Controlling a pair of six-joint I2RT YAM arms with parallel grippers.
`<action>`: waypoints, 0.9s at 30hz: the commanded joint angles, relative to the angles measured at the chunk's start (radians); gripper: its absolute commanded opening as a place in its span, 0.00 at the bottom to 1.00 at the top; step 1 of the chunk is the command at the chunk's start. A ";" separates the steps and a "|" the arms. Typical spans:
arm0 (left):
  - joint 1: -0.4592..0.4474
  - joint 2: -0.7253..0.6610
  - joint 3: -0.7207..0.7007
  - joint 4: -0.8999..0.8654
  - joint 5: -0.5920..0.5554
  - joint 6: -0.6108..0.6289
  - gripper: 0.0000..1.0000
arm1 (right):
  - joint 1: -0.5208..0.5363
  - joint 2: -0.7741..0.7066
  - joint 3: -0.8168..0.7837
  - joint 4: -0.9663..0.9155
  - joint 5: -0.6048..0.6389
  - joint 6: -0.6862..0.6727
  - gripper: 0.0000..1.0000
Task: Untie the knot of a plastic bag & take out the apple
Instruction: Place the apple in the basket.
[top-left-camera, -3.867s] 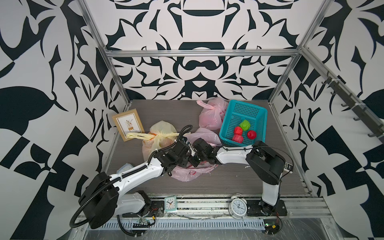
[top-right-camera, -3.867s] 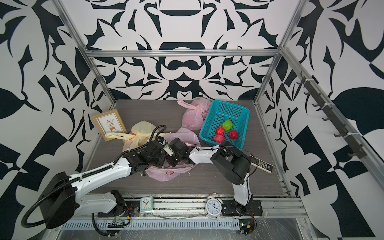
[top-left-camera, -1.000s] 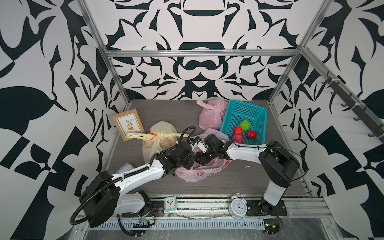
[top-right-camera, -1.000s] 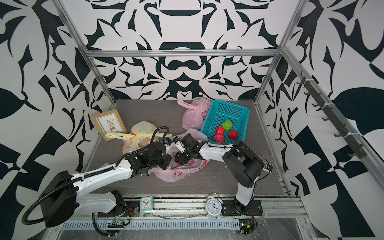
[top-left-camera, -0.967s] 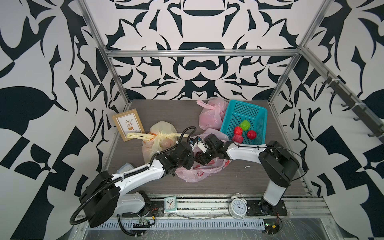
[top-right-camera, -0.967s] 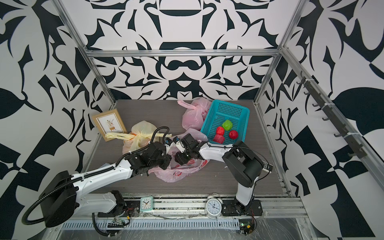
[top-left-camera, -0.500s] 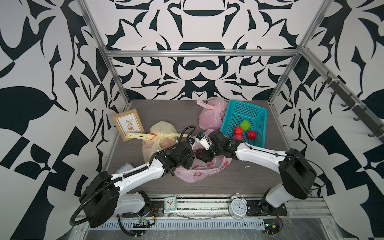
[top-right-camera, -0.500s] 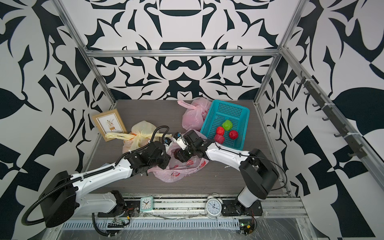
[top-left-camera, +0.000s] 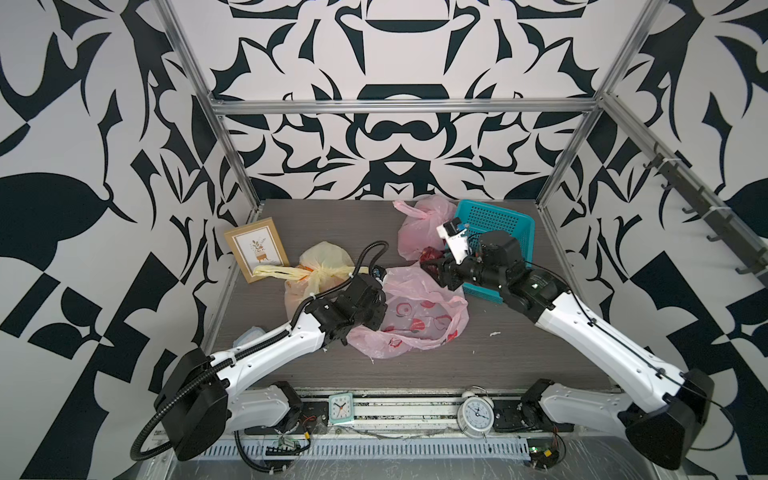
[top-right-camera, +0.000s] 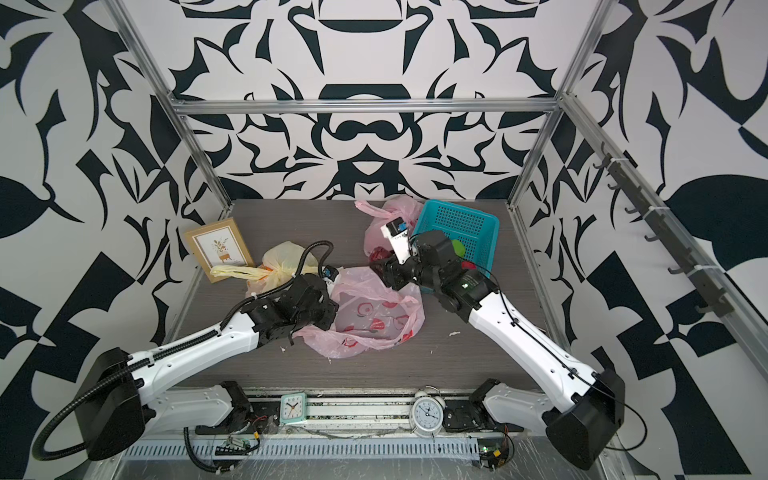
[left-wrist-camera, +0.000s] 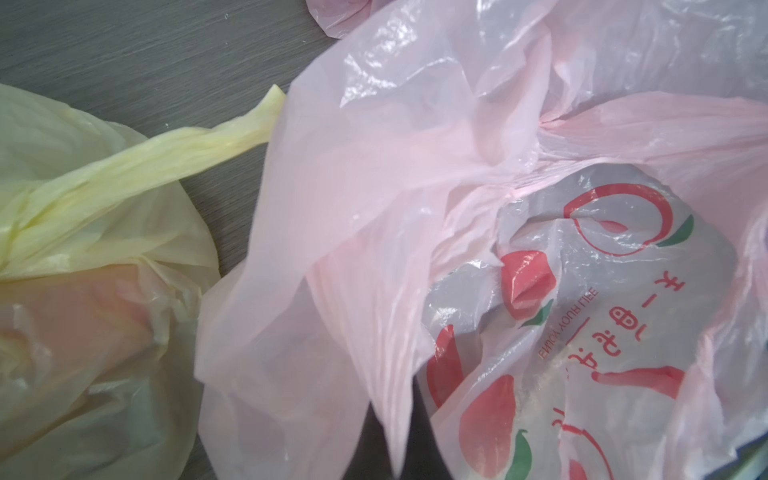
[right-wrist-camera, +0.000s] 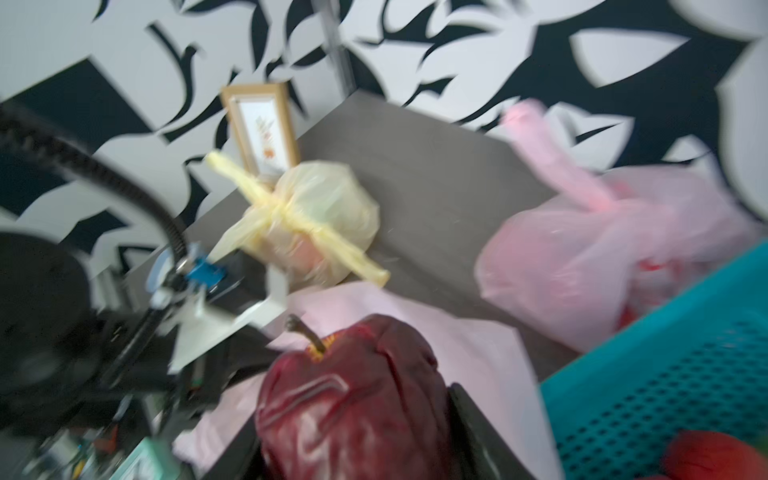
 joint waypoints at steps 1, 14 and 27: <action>0.008 -0.025 0.040 -0.058 0.011 -0.022 0.00 | -0.107 0.049 0.061 -0.066 0.216 0.034 0.29; 0.035 -0.068 0.087 -0.155 0.030 -0.035 0.00 | -0.406 0.443 0.100 0.090 0.417 0.009 0.29; 0.043 -0.060 0.099 -0.167 0.058 -0.042 0.00 | -0.478 0.636 0.205 0.115 0.578 -0.028 0.29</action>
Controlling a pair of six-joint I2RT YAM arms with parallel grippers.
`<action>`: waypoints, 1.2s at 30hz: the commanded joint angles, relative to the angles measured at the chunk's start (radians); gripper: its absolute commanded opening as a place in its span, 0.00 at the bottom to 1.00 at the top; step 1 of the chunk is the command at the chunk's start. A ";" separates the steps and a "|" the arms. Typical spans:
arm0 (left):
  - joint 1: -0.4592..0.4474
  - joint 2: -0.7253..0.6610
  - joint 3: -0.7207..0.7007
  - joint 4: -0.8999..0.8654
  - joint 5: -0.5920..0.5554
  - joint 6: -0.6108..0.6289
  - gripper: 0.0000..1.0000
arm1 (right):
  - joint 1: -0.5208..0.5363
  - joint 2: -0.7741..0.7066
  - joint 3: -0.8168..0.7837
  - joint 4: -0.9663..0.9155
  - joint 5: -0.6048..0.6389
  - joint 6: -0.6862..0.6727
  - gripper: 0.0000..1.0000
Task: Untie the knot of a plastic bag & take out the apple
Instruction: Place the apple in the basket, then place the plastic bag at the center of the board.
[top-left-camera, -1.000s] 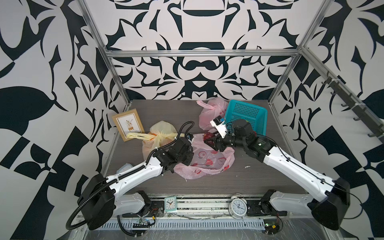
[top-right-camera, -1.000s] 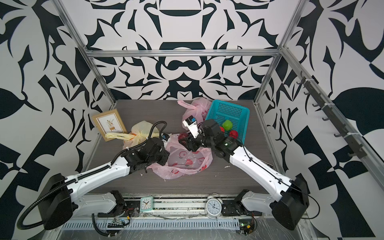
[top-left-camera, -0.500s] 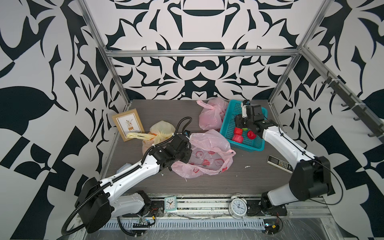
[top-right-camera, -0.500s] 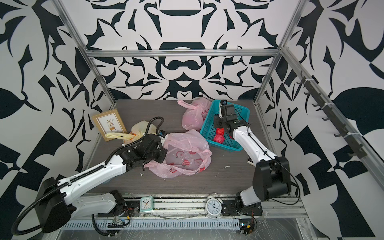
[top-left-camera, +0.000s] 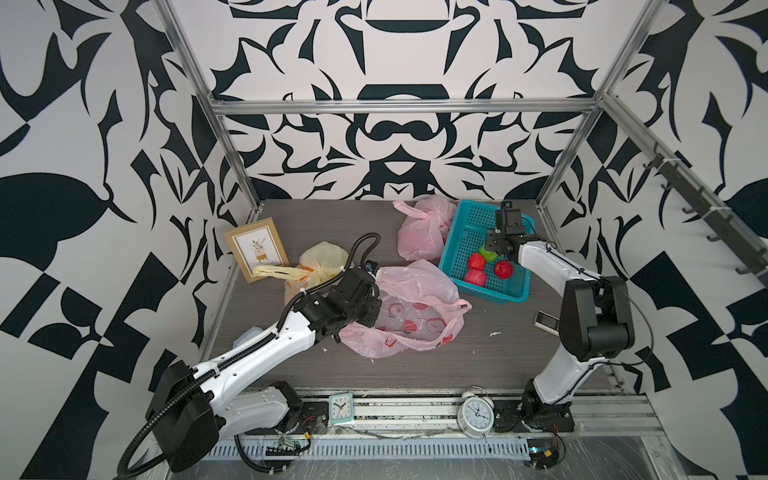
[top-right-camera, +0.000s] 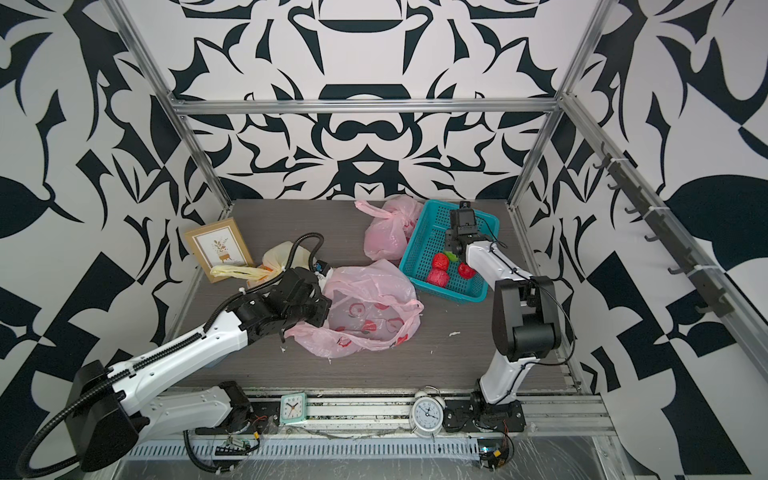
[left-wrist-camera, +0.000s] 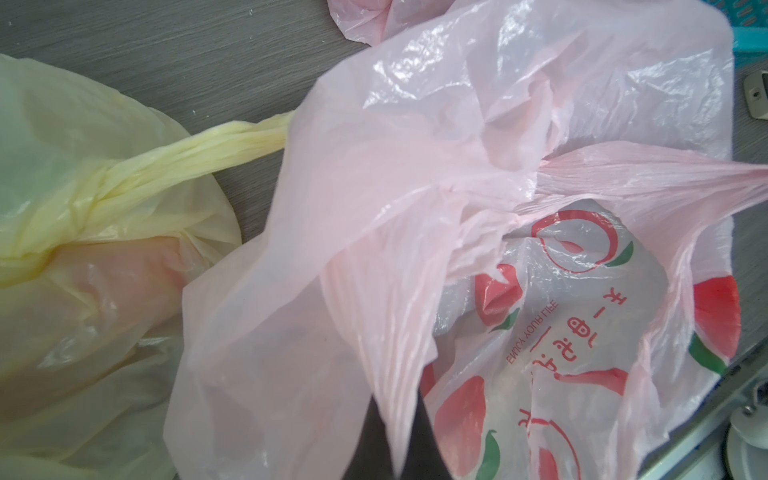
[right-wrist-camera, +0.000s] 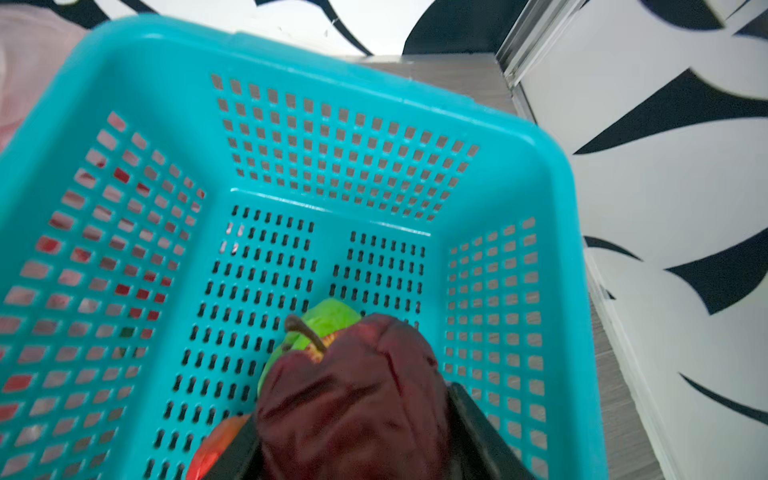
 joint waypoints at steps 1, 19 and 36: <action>0.007 -0.004 0.042 -0.034 0.022 -0.014 0.00 | -0.022 0.056 0.086 -0.023 0.076 -0.022 0.29; 0.105 -0.073 0.213 -0.005 0.138 0.035 0.00 | -0.060 0.199 0.182 -0.118 0.072 -0.027 0.43; 0.438 0.146 0.442 0.487 0.168 0.117 0.00 | -0.062 -0.097 0.069 -0.115 -0.172 -0.008 0.72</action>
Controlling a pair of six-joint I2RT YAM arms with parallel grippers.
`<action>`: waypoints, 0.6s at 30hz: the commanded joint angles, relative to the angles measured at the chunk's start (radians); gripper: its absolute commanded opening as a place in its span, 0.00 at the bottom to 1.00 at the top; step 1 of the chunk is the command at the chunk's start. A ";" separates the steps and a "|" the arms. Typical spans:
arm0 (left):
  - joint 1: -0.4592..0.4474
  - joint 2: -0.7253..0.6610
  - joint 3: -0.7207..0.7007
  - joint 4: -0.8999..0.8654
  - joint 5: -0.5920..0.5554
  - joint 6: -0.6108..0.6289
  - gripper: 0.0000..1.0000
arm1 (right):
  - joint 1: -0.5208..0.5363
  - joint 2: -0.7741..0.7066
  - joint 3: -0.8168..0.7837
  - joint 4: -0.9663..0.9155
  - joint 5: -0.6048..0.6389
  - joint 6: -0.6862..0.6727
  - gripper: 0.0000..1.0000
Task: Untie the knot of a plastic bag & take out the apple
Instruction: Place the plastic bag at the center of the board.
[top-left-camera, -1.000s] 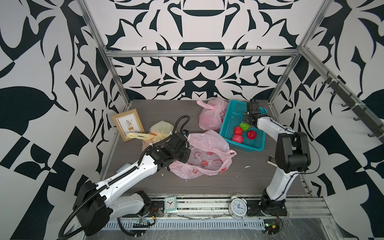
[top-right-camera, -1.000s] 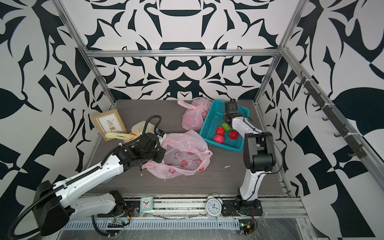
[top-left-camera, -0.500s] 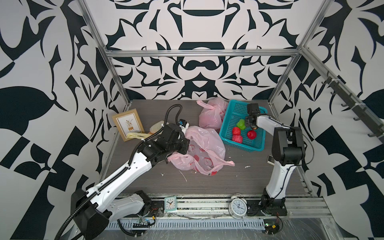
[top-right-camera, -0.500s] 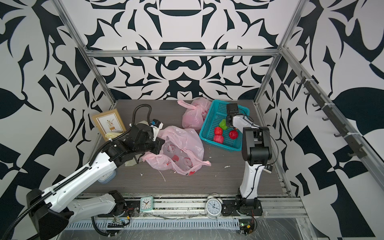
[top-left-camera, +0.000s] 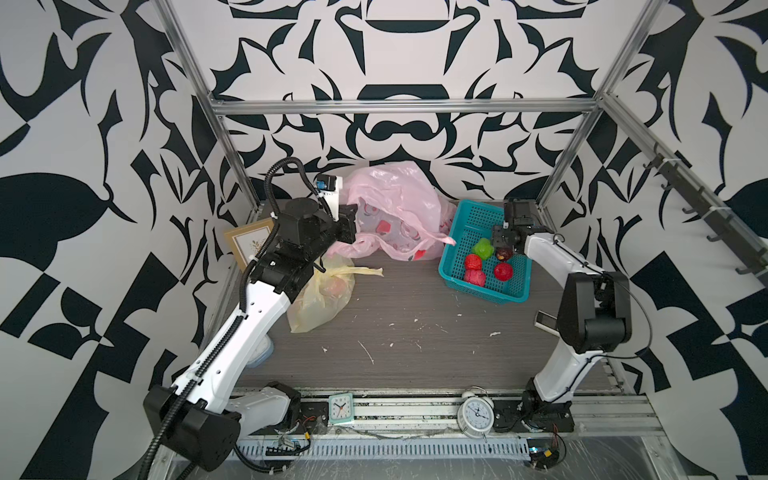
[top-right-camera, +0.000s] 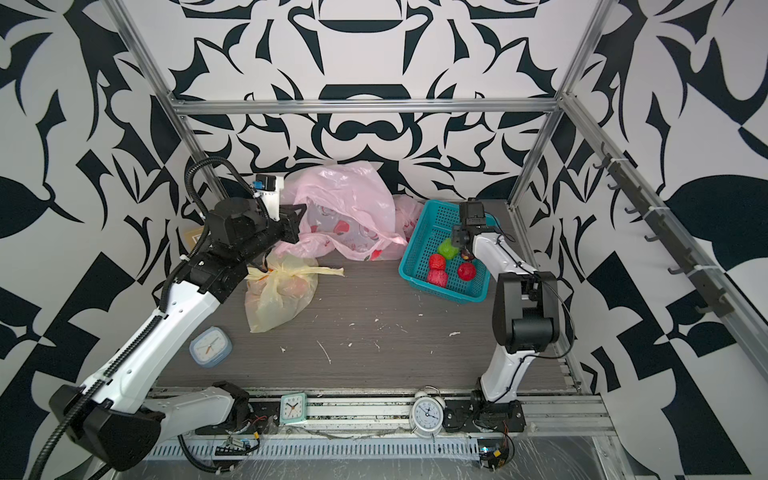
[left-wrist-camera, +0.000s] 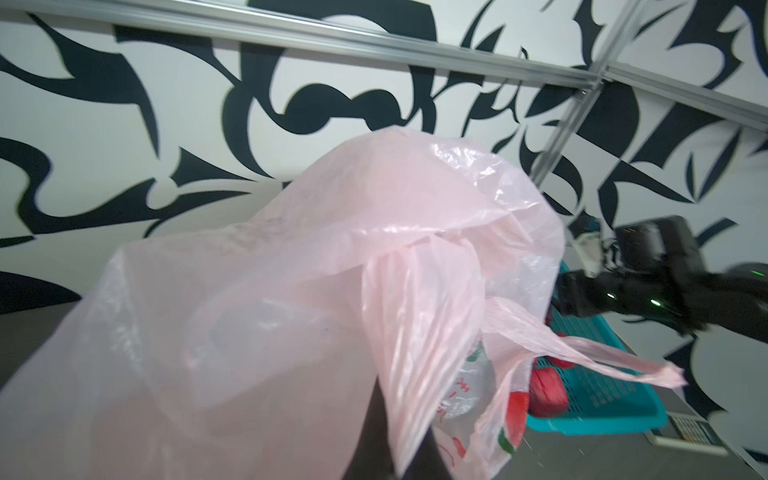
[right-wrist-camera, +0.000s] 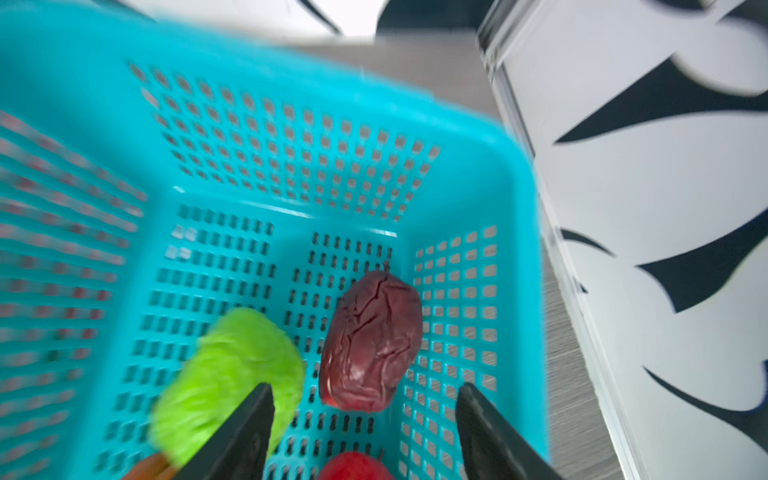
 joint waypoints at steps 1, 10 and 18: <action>0.049 0.099 0.035 0.142 -0.034 0.010 0.00 | -0.004 -0.090 -0.015 0.000 -0.135 0.025 0.72; 0.115 0.391 0.087 0.212 -0.210 -0.005 0.00 | 0.145 -0.165 -0.006 0.019 -0.494 0.044 0.72; 0.162 0.576 0.178 0.180 -0.216 -0.059 0.00 | 0.307 -0.030 0.103 0.032 -0.473 0.096 0.72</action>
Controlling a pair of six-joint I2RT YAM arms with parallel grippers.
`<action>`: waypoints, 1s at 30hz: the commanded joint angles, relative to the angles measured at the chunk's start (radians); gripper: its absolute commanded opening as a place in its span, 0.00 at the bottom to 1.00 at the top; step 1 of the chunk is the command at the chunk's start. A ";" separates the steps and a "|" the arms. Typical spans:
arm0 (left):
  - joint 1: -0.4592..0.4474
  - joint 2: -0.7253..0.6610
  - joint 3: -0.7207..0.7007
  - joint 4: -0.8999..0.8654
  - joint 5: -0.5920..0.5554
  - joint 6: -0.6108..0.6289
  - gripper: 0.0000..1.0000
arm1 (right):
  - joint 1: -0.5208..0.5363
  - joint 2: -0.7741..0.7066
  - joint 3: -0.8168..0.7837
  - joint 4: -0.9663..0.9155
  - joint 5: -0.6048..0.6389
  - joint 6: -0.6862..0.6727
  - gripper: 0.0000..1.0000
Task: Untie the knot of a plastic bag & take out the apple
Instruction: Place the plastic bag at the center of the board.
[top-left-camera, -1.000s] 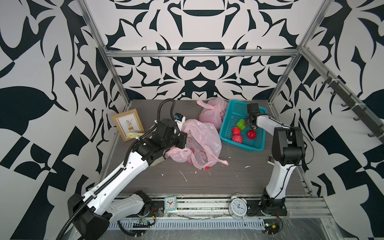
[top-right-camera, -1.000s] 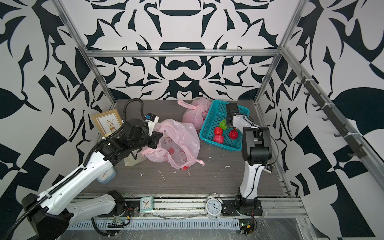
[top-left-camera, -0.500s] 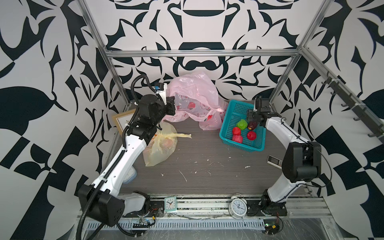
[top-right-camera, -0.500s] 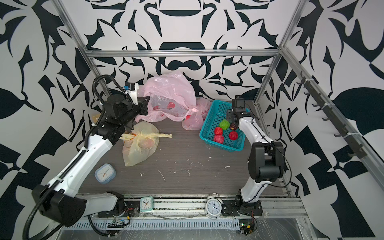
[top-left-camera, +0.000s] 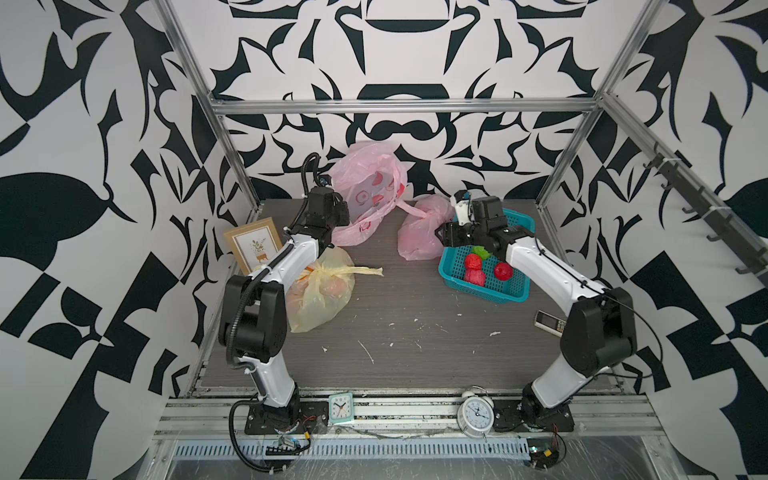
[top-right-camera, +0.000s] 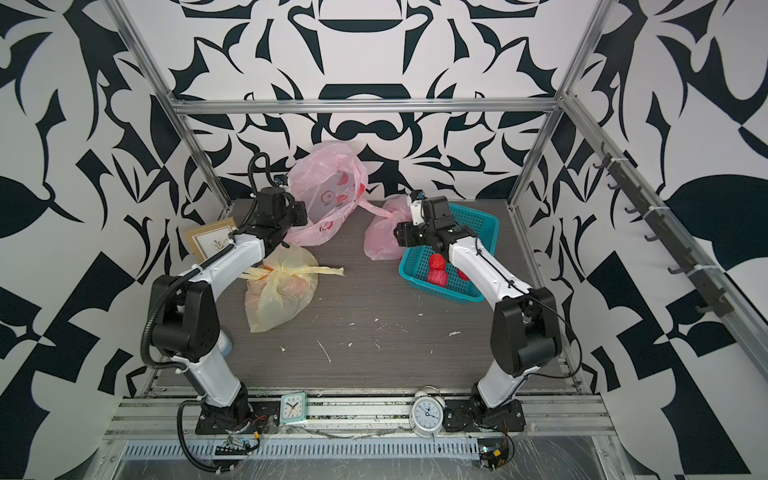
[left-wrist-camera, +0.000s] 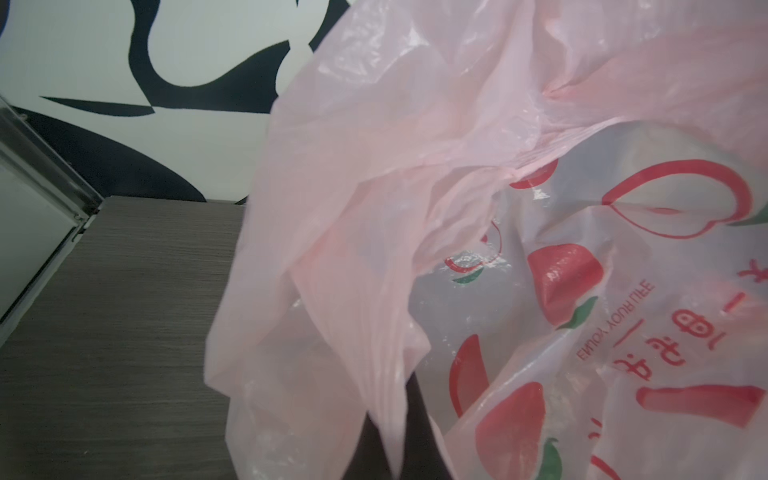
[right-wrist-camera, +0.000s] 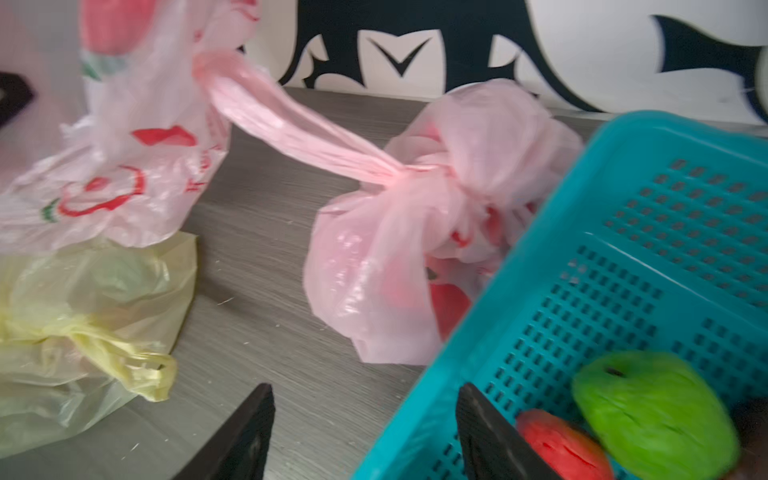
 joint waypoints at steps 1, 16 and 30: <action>0.015 0.033 0.068 0.007 -0.010 -0.032 0.00 | 0.017 0.043 0.071 0.023 0.014 0.049 0.72; 0.112 0.023 -0.020 -0.083 -0.013 -0.027 0.00 | 0.054 0.186 0.168 0.107 0.231 0.125 0.72; 0.115 -0.079 -0.062 -0.069 0.070 -0.033 0.77 | 0.065 0.345 0.314 0.049 0.345 0.172 0.64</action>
